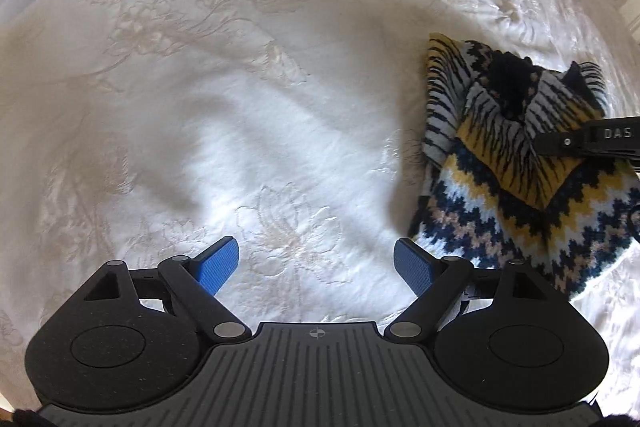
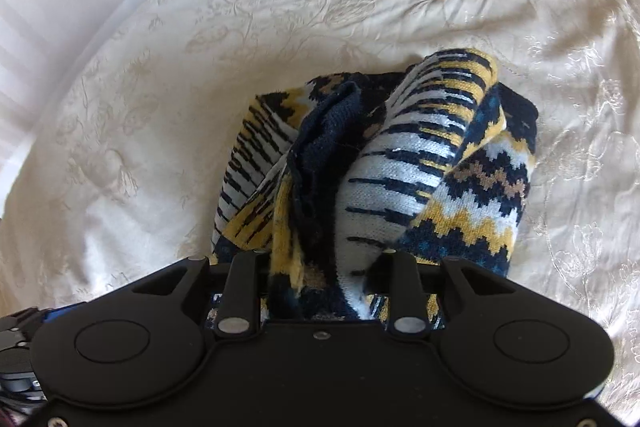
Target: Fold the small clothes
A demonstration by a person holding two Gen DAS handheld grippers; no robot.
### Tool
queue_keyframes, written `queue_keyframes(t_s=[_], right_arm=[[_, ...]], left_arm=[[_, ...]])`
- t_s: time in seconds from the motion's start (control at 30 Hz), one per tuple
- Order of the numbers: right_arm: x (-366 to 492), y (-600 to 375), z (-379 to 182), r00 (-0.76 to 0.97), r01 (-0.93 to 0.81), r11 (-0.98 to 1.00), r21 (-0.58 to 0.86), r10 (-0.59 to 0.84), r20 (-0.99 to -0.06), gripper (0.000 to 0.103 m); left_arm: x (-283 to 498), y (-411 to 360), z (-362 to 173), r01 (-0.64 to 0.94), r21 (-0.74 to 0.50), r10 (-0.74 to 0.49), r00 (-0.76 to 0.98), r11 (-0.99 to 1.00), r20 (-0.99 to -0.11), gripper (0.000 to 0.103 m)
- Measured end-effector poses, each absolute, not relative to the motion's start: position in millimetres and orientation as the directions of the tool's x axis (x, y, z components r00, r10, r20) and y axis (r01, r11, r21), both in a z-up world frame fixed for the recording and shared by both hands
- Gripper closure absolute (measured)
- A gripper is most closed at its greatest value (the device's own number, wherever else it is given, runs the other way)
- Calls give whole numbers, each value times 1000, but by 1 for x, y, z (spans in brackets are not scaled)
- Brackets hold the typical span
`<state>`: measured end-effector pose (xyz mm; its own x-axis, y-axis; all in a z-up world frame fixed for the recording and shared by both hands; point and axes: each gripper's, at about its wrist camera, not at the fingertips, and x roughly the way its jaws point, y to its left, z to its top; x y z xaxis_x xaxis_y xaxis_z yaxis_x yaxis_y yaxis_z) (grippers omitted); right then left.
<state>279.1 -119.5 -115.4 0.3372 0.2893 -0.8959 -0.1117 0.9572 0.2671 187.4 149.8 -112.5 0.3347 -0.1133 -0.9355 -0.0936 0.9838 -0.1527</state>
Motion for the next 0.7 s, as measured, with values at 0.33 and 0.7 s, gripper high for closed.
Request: queue_keyframes(t_s=[0.33, 0.7], right_arm=[[270, -88, -105, 399, -204, 913, 354, 408, -821, 49], [230, -143, -95, 472, -113, 926, 359, 369, -801, 46]], left_arm=[[182, 166, -113, -119, -179, -130, 335, 977, -933, 18], [205, 128, -98, 1, -246, -229, 376, 969, -898, 18]])
